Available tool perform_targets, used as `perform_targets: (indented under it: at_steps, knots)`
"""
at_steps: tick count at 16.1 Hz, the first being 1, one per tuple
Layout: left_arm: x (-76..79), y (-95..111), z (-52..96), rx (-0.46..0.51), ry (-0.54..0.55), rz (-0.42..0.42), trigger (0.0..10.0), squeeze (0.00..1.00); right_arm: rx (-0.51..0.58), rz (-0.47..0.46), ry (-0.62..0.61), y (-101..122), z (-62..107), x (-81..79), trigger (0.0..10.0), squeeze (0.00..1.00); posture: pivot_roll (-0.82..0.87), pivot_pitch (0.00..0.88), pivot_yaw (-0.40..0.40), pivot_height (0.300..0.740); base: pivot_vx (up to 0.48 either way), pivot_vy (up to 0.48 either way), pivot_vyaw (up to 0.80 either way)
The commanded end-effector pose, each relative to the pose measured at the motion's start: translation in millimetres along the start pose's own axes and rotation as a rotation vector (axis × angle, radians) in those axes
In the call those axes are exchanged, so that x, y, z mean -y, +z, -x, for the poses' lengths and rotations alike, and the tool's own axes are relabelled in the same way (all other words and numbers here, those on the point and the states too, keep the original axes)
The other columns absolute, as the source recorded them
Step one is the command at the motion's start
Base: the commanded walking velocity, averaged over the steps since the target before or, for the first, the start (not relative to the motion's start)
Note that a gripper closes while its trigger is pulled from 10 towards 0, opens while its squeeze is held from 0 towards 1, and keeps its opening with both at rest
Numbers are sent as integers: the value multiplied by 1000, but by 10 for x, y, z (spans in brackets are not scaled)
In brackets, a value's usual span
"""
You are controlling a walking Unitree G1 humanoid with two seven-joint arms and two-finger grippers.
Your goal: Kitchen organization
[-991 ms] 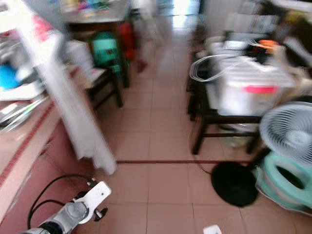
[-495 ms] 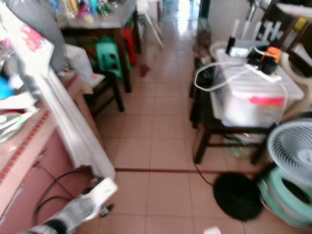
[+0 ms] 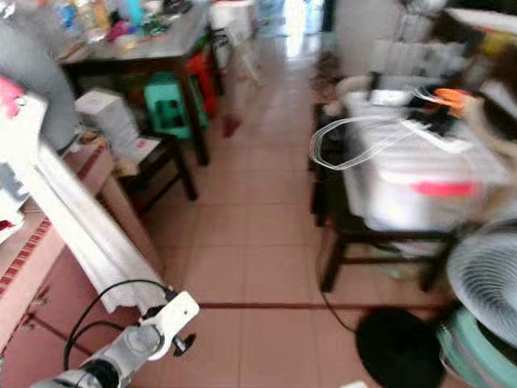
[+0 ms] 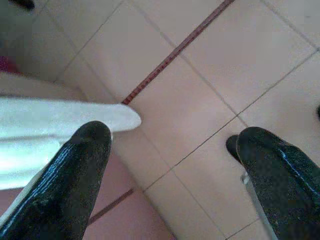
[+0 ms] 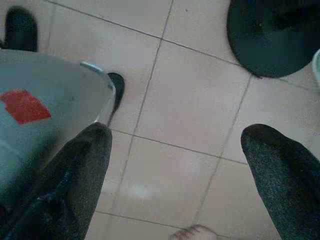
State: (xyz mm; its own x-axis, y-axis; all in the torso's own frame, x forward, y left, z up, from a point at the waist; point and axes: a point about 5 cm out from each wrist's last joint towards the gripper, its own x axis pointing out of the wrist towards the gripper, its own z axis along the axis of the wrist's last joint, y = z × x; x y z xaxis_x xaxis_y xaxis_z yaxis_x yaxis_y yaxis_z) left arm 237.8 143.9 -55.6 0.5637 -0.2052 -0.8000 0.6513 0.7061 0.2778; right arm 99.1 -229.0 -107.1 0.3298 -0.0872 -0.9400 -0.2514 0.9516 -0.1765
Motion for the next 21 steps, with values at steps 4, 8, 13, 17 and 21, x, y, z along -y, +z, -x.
perform_targets:
  at_steps: [4,8,13,17,21]
  knots:
    - [-39,-26,8,-15,12,-6,10000,0,57,-4,46,167,-26,-154,10000,0,-2,16,81,740,480,0,0]
    - [-43,-25,8,-14,18,-8,10000,0,58,-5,47,168,-26,-158,10000,0,-1,13,82,740,360,0,0]
    - [-76,-105,20,-49,60,168,10000,0,68,-32,44,191,-26,-143,10000,0,-4,12,82,740,0,0,0]
    - [-88,-121,25,-56,60,172,10000,0,68,-31,46,198,-27,-139,10000,0,-2,9,83,740,0,0,0]
    - [-68,-113,21,-53,49,145,10000,0,66,-27,47,196,-27,-143,10000,0,-1,9,83,740,0,0,0]
